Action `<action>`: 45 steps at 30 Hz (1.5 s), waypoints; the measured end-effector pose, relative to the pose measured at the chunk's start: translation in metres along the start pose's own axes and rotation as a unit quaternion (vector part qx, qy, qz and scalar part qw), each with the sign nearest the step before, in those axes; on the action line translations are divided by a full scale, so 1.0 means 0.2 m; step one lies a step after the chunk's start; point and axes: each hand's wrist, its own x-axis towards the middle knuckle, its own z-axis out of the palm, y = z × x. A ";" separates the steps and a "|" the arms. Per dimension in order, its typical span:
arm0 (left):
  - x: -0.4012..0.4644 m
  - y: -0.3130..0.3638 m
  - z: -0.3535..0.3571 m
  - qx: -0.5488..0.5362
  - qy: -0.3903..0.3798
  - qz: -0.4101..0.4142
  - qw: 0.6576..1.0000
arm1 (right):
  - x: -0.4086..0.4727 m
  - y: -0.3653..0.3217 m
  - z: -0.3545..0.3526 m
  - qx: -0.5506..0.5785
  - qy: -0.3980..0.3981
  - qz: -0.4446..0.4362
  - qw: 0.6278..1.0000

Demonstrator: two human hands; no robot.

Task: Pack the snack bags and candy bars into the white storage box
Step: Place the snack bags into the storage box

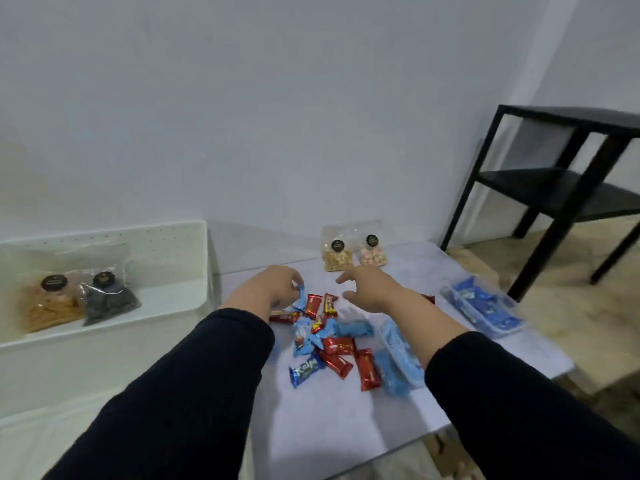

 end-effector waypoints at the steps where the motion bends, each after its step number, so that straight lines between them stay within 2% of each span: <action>1: 0.02 0.07 0.05 -0.013 -0.003 -0.002 1.000 | -0.04 0.10 0.00 0.007 -0.003 0.006 1.000; 8: 0.15 0.33 0.35 -0.097 -0.033 -0.050 0.993 | -0.11 0.61 0.04 0.068 -0.013 0.054 0.996; 11: 0.26 0.35 0.44 -0.165 -0.003 -0.078 0.983 | -0.07 0.76 0.09 0.110 -0.019 0.069 0.991; 16: 0.53 0.39 0.52 -0.300 0.083 -0.120 0.943 | 0.09 0.99 0.10 0.166 -0.022 0.072 0.983; 20: 0.80 0.38 0.49 -0.308 0.145 -0.102 0.935 | 0.33 1.13 0.01 0.152 -0.008 0.071 0.986; 24: 1.04 0.32 0.46 -0.304 0.168 -0.116 0.931 | 0.63 1.20 -0.01 0.168 -0.011 0.070 0.983; 30: 1.28 0.23 0.51 -0.385 0.170 -0.153 0.894 | 1.03 1.23 0.08 0.283 0.011 0.057 0.957; 34: 1.35 0.21 0.57 -0.430 0.149 -0.143 0.879 | 1.19 1.25 0.14 0.354 0.012 0.045 0.934; 39: 1.34 0.24 0.62 -0.426 0.196 -0.167 0.868 | 1.23 1.28 0.18 0.418 0.032 0.053 0.906; 42: 1.27 0.28 0.66 -0.393 0.218 -0.181 0.875 | 1.16 1.29 0.21 0.408 0.036 0.037 0.911; 45: 1.21 0.31 0.67 -0.401 0.227 -0.188 0.868 | 1.07 1.28 0.21 0.397 0.034 0.026 0.917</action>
